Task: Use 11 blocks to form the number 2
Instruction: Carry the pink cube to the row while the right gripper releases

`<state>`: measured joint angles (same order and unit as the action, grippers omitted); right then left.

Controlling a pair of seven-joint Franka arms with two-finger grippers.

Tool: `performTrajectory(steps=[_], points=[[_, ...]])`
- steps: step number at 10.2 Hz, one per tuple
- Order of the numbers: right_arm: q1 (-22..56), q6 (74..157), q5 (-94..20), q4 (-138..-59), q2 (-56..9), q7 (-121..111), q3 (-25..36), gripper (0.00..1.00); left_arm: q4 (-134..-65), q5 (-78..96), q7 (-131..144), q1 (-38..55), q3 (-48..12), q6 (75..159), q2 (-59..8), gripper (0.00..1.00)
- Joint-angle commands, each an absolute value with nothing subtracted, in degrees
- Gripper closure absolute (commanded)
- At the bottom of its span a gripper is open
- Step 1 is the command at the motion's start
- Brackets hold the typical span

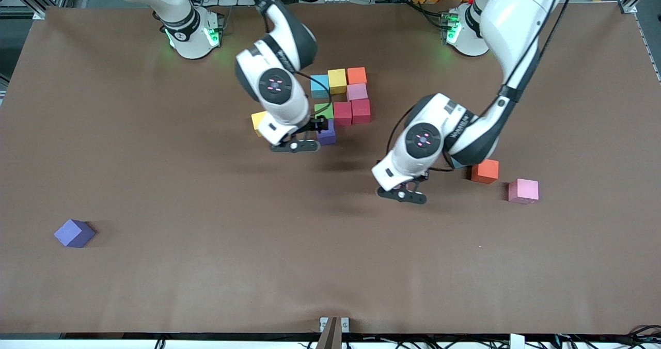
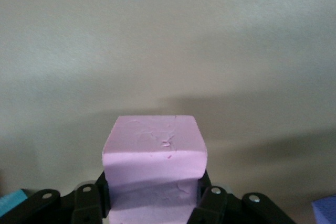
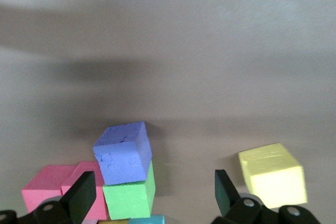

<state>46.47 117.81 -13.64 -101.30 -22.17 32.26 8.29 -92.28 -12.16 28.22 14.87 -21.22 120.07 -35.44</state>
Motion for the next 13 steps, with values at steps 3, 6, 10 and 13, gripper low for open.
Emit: performTrajectory(steps=[3, 6, 10, 13], points=[[36.32, 118.04, -8.27, -113.28, -7.23, 29.27, 7.73, 0.00, -92.37, -10.02, 39.26, 19.41, -21.09, 123.47, -36.82, 0.83], [28.95, 117.86, -6.51, -114.78, -3.26, 29.27, 7.74, 0.00, -92.55, -4.85, 43.75, 22.40, -21.09, 128.22, -37.44, 0.83], [17.70, 118.04, -4.49, -112.77, -3.51, 21.49, 7.74, 0.00, -92.37, -4.22, 53.06, 24.52, -21.09, 135.50, -40.42, 0.83], [10.65, 118.04, -4.48, -110.49, -4.39, 14.52, 7.65, 0.00, -91.32, -4.66, 56.86, 28.12, -20.30, 138.69, -42.80, 0.83]])
